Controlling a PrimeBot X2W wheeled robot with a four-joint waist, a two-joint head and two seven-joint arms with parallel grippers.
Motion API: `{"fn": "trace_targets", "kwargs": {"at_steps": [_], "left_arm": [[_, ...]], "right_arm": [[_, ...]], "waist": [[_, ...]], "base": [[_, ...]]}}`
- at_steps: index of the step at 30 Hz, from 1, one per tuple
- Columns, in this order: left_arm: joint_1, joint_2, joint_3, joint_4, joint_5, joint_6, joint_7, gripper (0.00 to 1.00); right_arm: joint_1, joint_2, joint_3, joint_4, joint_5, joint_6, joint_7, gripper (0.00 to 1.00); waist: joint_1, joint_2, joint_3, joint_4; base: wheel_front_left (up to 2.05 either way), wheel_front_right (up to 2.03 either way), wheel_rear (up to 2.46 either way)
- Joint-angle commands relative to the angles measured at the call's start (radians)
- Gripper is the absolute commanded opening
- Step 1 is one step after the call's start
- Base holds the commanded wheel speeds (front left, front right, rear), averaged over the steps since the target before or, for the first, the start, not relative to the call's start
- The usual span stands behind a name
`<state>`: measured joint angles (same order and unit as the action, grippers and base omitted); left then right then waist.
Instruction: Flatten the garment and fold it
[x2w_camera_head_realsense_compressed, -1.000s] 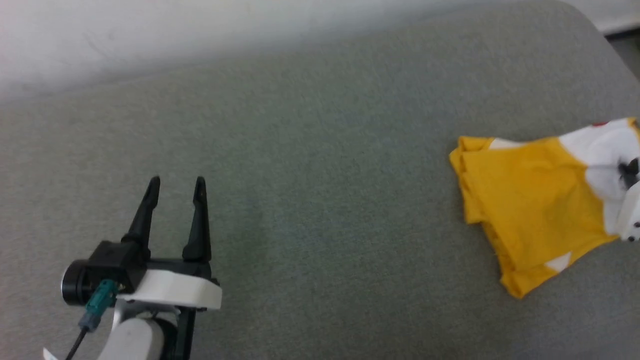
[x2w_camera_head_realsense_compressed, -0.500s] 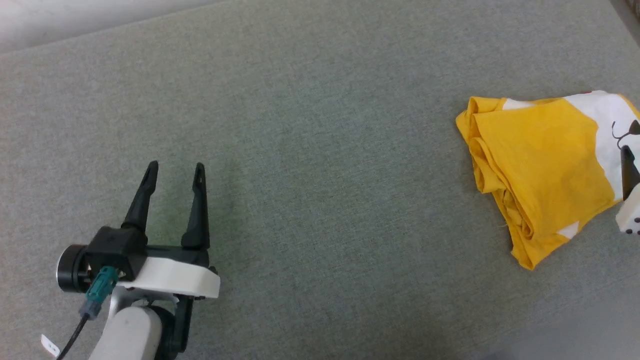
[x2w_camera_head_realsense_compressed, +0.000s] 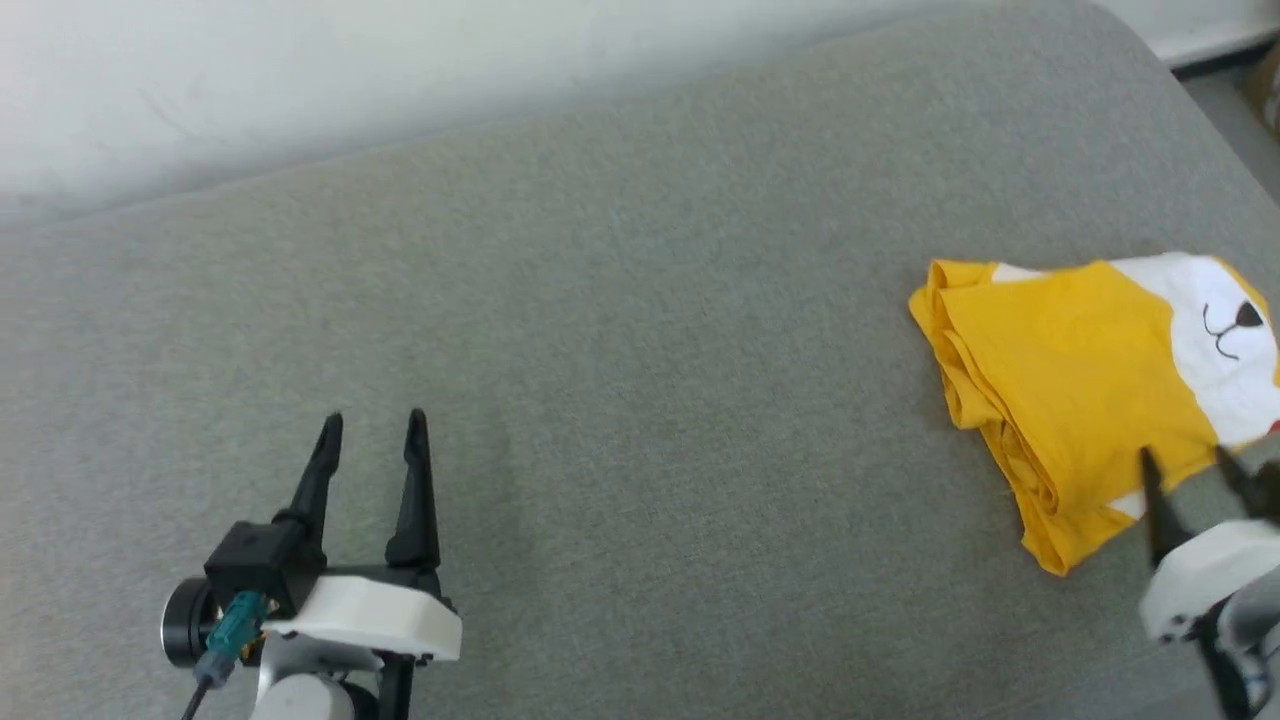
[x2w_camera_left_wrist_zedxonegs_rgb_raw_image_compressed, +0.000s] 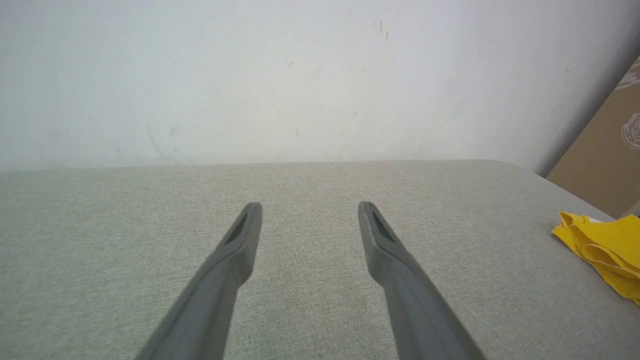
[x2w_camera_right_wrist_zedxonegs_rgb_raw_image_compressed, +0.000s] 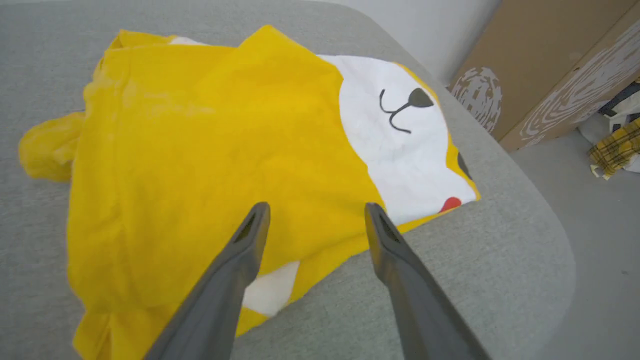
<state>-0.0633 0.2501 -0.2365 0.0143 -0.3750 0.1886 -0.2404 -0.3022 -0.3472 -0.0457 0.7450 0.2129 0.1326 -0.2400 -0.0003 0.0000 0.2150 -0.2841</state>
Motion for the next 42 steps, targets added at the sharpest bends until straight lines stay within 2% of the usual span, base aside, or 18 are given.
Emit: {"fn": "trace_targets", "kwargs": {"at_steps": [1, 9, 15, 19, 23, 28, 36, 42], "left_arm": [[0.016, -0.004, 0.004, 0.006, -0.006, 0.008, -0.008, 1.00], [0.063, -0.006, 0.031, 0.021, -0.015, -0.001, -0.018, 1.00], [0.076, 0.041, 0.075, 0.017, 0.010, -0.019, -0.021, 1.00], [0.086, 0.078, 0.111, 0.011, 0.017, -0.052, -0.021, 1.00], [0.106, 0.092, 0.134, 0.023, 0.004, -0.096, -0.021, 1.00], [0.147, 0.074, 0.141, 0.050, -0.015, -0.133, -0.021, 1.00], [0.202, 0.025, 0.141, 0.083, 0.004, -0.148, -0.021, 1.00], [0.202, 0.015, 0.153, 0.103, 0.019, -0.149, -0.021, 1.00]], "right_arm": [[0.023, 0.016, 0.011, -0.029, 0.005, -0.002, -0.004, 1.00], [0.174, 0.134, 0.078, -0.376, 0.034, -0.002, 0.007, 1.00], [0.257, 0.204, 0.097, -0.589, 0.027, -0.002, 0.058, 1.00], [0.309, 0.241, 0.080, -0.680, 0.016, -0.002, 0.091, 1.00], [0.362, 0.264, 0.069, -0.750, -0.005, -0.002, 0.109, 1.00], [0.421, 0.283, 0.058, -0.805, -0.029, -0.002, 0.139, 1.00], [0.509, 0.294, 0.044, -0.837, -0.098, -0.002, 0.172, 1.00], [0.512, 0.296, 0.049, -0.838, -0.106, -0.002, 0.186, 1.00]], "waist": [[0.0003, 0.0000, -0.081, 0.066], [0.0003, 0.0000, -0.156, 0.180], [0.0003, 0.0000, -0.177, 0.257], [0.0003, 0.0000, -0.184, 0.284], [0.0003, 0.0000, -0.196, 0.288], [0.0003, 0.0000, -0.216, 0.274], [0.0003, 0.0000, -0.265, 0.267], [0.0003, 0.0000, -0.270, 0.268]], "base": [[0.00, 0.00, 0.00], [0.00, 0.00, 0.00], [0.00, 0.00, 0.00], [0.00, 0.00, 0.00], [0.00, 0.00, 0.00], [0.00, 0.00, 0.00], [0.00, 0.00, 0.00], [0.00, 0.00, 0.00]]}}
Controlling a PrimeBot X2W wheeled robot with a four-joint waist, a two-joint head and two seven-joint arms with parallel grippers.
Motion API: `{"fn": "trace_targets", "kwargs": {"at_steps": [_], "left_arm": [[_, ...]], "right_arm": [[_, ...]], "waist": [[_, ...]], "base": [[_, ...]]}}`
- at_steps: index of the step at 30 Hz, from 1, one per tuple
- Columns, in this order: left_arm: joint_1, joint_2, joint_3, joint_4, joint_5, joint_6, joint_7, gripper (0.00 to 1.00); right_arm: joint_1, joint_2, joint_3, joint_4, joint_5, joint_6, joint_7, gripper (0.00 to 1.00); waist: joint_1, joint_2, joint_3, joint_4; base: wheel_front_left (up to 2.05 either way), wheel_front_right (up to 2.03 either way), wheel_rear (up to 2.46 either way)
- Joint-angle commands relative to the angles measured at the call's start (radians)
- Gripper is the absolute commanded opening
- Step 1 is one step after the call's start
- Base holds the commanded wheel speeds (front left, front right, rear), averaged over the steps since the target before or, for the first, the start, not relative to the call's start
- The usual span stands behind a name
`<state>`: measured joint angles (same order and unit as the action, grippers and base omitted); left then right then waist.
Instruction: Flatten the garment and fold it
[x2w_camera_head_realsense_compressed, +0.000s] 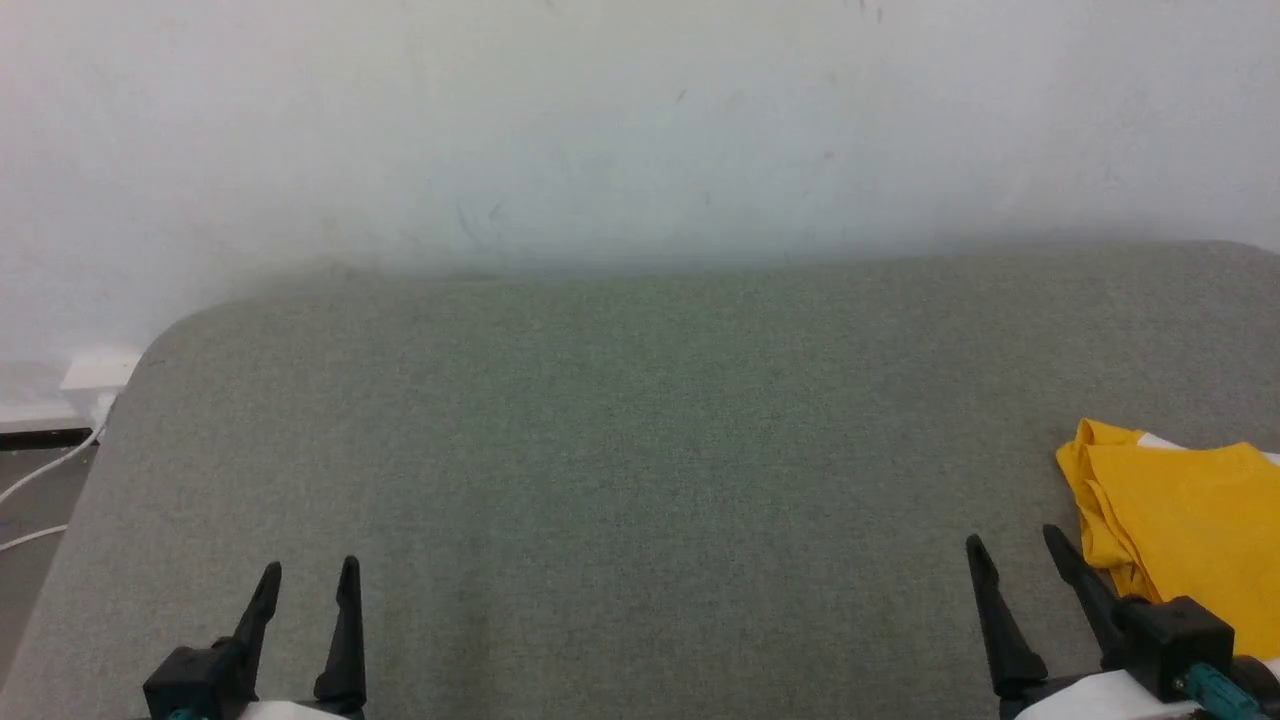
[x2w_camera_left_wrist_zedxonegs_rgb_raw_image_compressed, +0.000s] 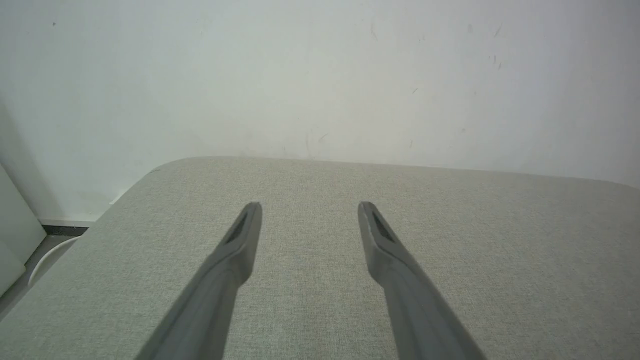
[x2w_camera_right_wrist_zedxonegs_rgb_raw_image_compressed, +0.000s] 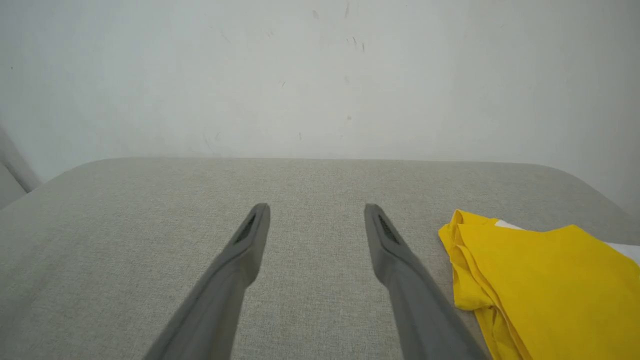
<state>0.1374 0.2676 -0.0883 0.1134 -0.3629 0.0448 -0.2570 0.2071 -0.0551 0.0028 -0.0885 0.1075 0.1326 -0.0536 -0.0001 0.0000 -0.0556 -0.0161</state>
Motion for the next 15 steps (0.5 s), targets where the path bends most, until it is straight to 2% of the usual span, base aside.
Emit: {"fn": "trace_targets", "kwargs": {"at_steps": [1, 10, 11, 15], "left_arm": [[0.000, -0.001, 0.006, 0.007, 0.010, -0.006, -0.005, 1.00], [-0.007, -0.001, 0.012, 0.024, 0.021, -0.017, -0.005, 1.00], [-0.001, -0.001, 0.008, 0.021, 0.013, -0.010, 0.000, 0.00], [-0.002, -0.003, 0.007, 0.019, 0.016, -0.010, 0.004, 0.00]], "right_arm": [[0.000, 0.004, 0.002, -0.004, 0.001, -0.002, 0.000, 1.00], [-0.011, 0.005, 0.018, 0.017, 0.024, -0.002, 0.008, 1.00], [-0.002, 0.001, 0.016, 0.016, 0.017, 0.000, 0.009, 0.00], [-0.004, 0.000, 0.016, 0.016, 0.015, 0.000, 0.009, 0.00]], "waist": [[0.0001, 0.0000, 0.001, 0.001], [0.0001, 0.0000, 0.008, 0.001], [0.0001, 0.0000, 0.008, 0.001], [0.0002, 0.0000, 0.009, 0.001]], "base": [[0.00, 0.00, 0.00], [0.00, 0.00, 0.00], [0.00, 0.00, 0.00], [0.00, 0.00, 0.00]]}}
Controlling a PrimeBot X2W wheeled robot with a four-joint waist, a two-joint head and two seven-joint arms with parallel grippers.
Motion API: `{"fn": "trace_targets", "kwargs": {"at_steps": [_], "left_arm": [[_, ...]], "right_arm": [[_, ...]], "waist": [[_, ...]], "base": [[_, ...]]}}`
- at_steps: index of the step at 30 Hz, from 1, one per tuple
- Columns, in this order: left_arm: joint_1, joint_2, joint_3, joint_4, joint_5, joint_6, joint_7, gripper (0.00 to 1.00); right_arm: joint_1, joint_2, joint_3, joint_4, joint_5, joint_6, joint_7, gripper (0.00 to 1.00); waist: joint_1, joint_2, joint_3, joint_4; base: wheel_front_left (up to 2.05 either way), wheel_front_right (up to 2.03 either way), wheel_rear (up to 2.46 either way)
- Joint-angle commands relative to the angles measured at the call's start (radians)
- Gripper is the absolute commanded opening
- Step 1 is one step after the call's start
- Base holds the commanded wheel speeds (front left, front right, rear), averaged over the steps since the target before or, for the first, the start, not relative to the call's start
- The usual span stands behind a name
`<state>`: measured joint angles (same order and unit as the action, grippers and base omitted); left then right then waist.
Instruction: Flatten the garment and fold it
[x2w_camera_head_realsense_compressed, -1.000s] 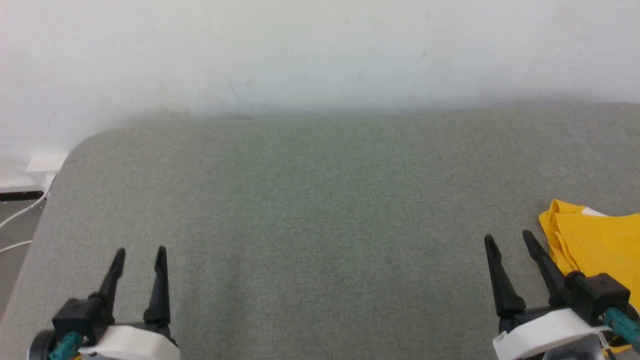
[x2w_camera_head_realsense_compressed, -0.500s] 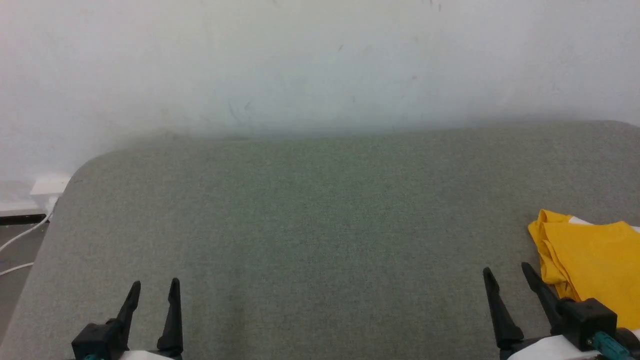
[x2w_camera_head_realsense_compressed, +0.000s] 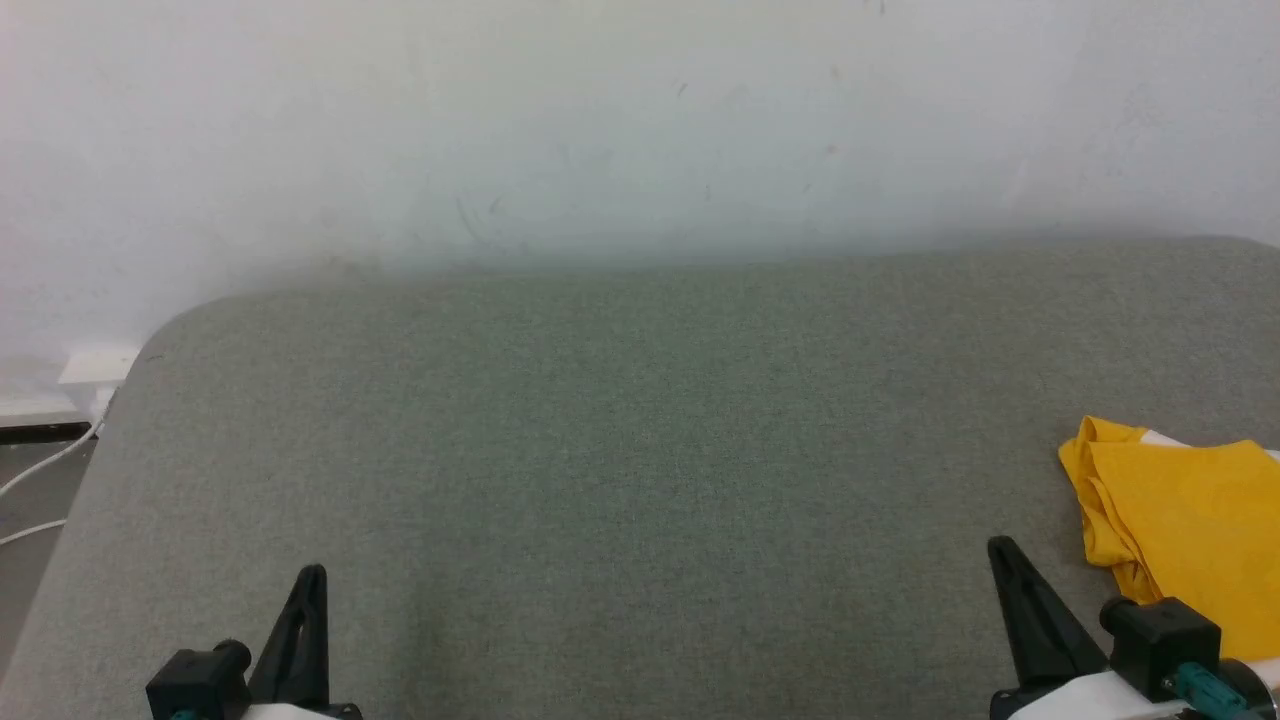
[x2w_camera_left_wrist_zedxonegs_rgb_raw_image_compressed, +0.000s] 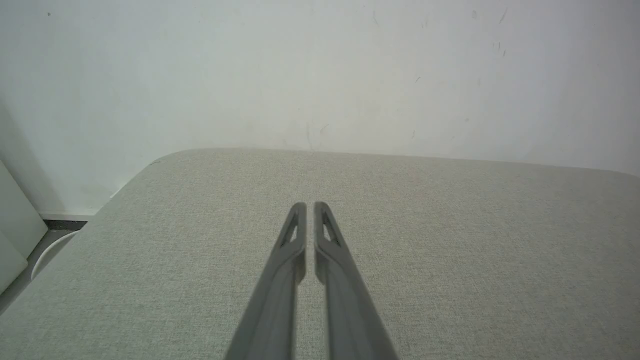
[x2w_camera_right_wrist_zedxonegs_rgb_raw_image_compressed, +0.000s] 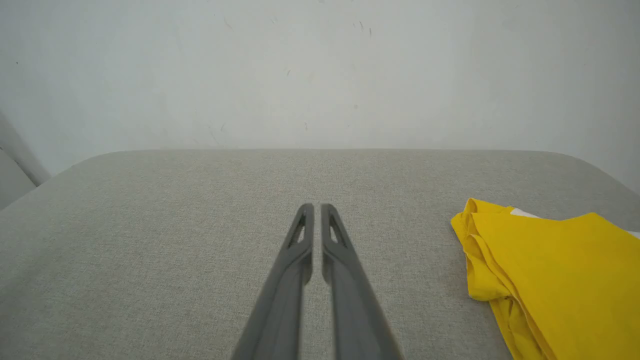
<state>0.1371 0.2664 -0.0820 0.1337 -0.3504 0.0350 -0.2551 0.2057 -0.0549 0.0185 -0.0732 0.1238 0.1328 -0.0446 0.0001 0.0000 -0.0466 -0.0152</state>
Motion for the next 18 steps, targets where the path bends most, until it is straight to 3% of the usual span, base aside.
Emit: {"fn": "trace_targets", "kwargs": {"at_steps": [1, 18], "left_arm": [[-0.003, -0.003, 0.002, -0.002, 0.006, -0.001, 0.004, 0.00], [-0.021, -0.033, 0.013, -0.020, 0.054, -0.006, 0.039, 0.00]], "right_arm": [[-0.004, 0.000, 0.000, 0.001, -0.002, 0.000, 0.001, 0.00], [-0.032, 0.001, -0.003, 0.011, -0.019, 0.000, 0.007, 0.00]], "waist": [[0.0000, 0.0000, 0.000, 0.000], [0.0000, 0.0000, 0.007, 0.002]], "base": [[0.00, 0.00, 0.00], [0.00, 0.00, 0.00]]}}
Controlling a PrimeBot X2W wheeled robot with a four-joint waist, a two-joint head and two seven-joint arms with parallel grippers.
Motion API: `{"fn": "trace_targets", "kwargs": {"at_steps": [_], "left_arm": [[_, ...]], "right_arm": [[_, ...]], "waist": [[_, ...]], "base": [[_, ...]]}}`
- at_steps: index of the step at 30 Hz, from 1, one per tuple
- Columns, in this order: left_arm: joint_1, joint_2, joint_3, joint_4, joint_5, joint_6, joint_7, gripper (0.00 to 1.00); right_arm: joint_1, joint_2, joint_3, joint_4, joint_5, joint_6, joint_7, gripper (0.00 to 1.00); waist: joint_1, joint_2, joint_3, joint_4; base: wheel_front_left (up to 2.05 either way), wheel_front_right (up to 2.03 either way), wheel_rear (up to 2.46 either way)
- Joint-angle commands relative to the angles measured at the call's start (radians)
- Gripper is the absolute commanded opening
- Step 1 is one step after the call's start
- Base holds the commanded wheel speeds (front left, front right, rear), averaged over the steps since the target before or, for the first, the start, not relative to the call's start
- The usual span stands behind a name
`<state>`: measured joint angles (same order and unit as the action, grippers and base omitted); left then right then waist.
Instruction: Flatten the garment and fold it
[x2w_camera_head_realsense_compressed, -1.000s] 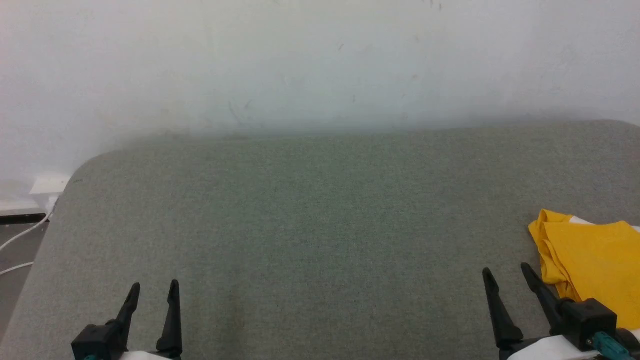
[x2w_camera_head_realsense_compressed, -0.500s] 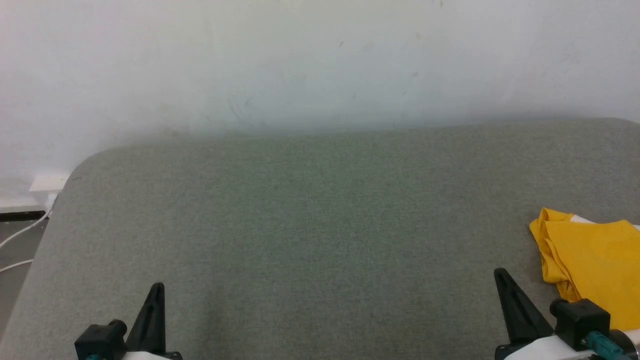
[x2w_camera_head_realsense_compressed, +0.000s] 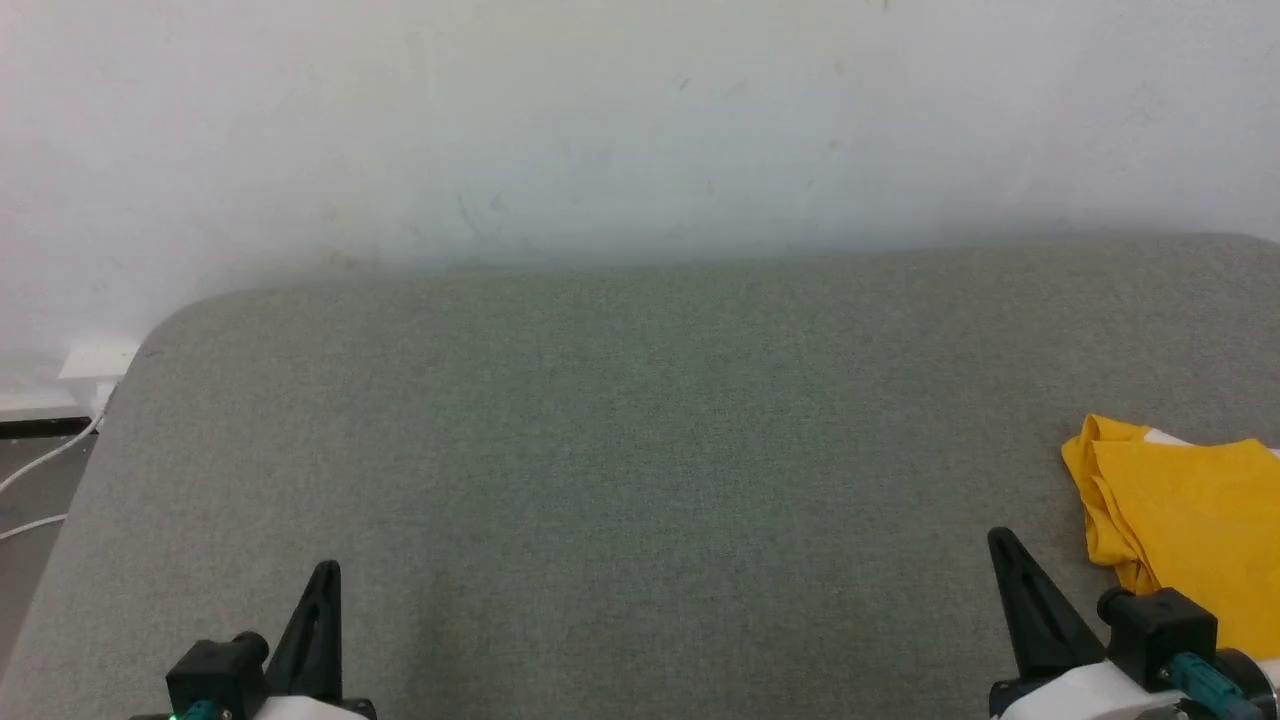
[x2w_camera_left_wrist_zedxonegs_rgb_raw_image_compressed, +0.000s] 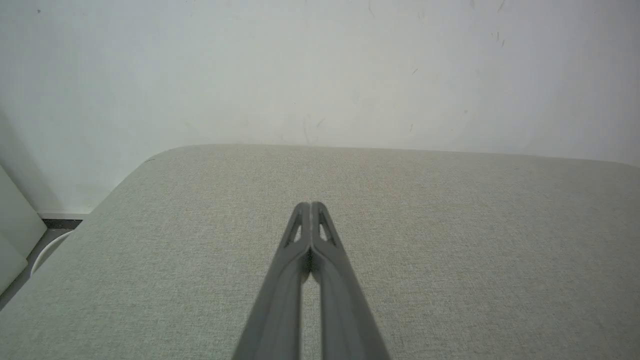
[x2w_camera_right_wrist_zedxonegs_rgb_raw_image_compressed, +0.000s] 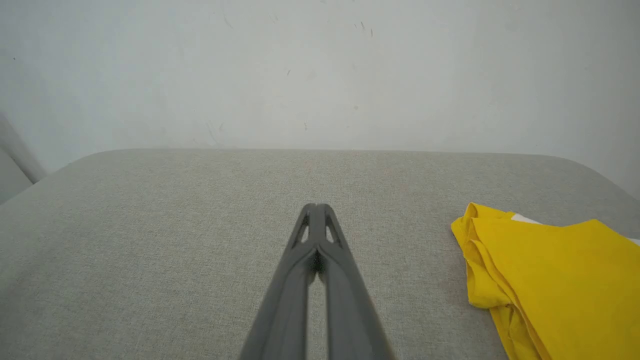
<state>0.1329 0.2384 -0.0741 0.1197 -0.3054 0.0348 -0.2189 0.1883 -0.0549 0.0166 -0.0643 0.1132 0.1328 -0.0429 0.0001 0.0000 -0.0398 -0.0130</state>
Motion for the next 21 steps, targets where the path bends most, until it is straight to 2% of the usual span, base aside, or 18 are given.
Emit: {"fn": "trace_targets", "kwargs": {"at_steps": [1, 21], "left_arm": [[-0.018, -0.007, 0.006, -0.008, 0.012, -0.006, 0.005, 0.00], [-0.040, -0.041, 0.019, -0.029, 0.068, -0.011, 0.046, 0.00]], "right_arm": [[-0.016, 0.001, -0.001, 0.003, -0.010, 0.000, 0.006, 0.00], [-0.049, 0.002, -0.004, 0.015, -0.029, -0.001, 0.013, 0.00]], "waist": [[-0.0001, 0.0000, 0.000, 0.000], [-0.0001, 0.0000, 0.008, 0.003]], "base": [[0.00, 0.00, 0.00], [0.00, 0.00, 0.00]]}}
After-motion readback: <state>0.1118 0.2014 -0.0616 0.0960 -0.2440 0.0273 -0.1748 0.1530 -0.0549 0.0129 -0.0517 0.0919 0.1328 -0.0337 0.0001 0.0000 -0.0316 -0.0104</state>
